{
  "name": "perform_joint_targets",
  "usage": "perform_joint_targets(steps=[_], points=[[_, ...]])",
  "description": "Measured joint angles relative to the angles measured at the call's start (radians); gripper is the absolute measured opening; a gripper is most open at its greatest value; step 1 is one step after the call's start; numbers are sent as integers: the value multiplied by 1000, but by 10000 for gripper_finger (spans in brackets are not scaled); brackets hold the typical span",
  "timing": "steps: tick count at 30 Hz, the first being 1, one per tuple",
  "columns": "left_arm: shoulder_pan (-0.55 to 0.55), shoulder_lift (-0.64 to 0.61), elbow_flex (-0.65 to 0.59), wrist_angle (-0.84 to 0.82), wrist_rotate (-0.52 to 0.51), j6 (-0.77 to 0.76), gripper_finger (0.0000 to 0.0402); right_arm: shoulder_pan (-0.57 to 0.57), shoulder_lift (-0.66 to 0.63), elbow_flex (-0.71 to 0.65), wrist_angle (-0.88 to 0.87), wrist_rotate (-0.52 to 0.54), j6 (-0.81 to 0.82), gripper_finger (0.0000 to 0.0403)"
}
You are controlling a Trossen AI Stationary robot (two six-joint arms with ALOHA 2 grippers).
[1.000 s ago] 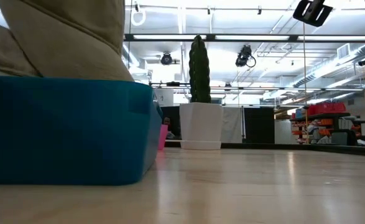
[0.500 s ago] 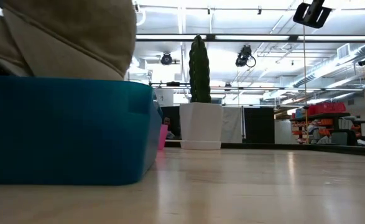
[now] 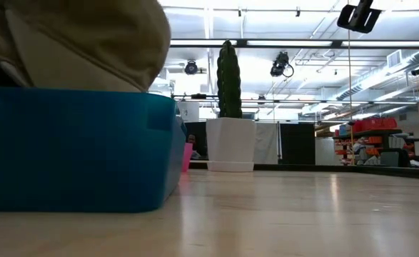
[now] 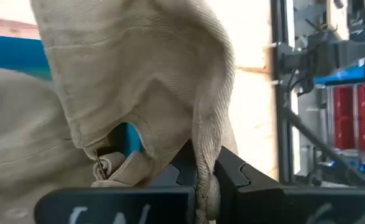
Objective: Pick & Place hat
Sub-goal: Put the brown cap into the blue bin
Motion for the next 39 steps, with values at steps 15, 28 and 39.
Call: perform_joint_targets(steps=[15, 28, 39], points=[[-18, 1, 0, -145, 205, -45, 18, 0, 0, 0, 5, 9, -5, 98], [-29, 1, 0, -158, 306, -52, 145, 0, 0, 0, 5, 9, -5, 98], [-35, -43, 0, -210, 373, -52, 207, 0, 0, 0, 5, 9, -2, 98]])
